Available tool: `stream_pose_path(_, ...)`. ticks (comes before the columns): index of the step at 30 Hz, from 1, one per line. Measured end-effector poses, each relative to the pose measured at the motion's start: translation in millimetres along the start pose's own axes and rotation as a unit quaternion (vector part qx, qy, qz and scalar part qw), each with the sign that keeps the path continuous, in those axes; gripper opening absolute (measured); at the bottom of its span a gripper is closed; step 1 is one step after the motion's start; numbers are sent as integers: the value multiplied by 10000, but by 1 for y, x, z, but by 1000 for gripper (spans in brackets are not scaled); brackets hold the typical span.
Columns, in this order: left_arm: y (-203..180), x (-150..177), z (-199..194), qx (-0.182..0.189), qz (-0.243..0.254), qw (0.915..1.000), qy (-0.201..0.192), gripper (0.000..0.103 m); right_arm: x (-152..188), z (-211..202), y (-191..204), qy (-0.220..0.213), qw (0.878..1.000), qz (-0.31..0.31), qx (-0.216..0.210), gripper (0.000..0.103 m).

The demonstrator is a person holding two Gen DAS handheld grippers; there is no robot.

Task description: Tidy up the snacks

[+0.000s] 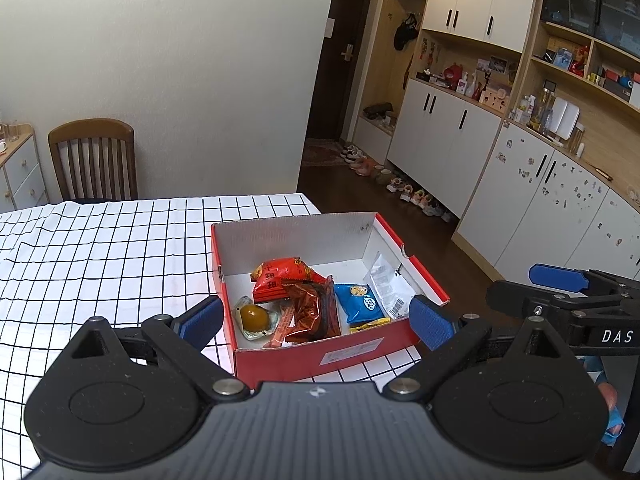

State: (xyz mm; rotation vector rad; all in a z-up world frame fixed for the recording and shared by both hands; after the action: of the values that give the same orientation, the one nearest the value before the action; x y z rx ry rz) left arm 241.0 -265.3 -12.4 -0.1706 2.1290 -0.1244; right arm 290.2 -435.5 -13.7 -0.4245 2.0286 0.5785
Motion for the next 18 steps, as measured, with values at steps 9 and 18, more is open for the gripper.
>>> stream_pose_path(9, -1, 1, 1, 38, 25, 10000, 6, 100, 1, 2, -1, 22, 10000, 19, 2, 103)
stream_pose_path(18, 4, 3, 4, 116, -124, 9997, 169, 100, 1, 3, -2, 39, 10000, 25, 5, 103)
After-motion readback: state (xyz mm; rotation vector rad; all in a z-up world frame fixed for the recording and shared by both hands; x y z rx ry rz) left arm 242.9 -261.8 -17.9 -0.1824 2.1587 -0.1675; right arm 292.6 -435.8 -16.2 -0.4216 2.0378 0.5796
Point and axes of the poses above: each gripper's, at about its wrist camera, not at the fingertips, and z roughly the way its jaws point, y to its left, x to its underside, the point moved 6 cm from there along z, roughly the way its jaws point, and after that the axes turned 3 degrees about -y, right-handed, at the moved point
